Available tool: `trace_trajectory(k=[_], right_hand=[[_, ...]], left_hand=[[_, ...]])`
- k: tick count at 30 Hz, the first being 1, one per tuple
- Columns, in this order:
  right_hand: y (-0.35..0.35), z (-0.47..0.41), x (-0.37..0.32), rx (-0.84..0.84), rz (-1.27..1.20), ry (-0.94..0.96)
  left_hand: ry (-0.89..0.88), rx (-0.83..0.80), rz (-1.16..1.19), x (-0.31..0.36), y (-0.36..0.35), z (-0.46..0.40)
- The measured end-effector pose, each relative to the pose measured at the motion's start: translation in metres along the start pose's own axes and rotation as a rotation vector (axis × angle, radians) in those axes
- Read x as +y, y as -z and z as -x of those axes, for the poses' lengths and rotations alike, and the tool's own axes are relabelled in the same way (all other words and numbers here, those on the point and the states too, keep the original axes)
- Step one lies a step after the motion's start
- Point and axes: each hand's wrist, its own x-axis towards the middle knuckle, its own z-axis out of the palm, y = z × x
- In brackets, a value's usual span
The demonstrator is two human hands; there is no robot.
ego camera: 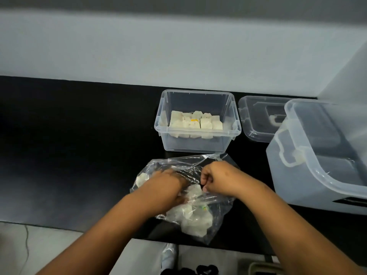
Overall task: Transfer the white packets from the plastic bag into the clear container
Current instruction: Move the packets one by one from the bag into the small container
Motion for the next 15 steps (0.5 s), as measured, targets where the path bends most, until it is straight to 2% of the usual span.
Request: trace_trajectory(k=[4, 8, 15], right_hand=[[-0.005, 0.000, 0.003, -0.031, 0.010, 0.056], [-0.013, -0.001, 0.005, -0.018, 0.146, 0.210], [-0.030, 0.004, 0.009, 0.037, 0.249, 0.267]], left_hand=[[-0.074, 0.159, 0.017, 0.004, -0.010, 0.014], [-0.150, 0.275, -0.080, 0.010, -0.018, 0.027], [-0.236, 0.362, -0.091, 0.016, -0.029, 0.044]])
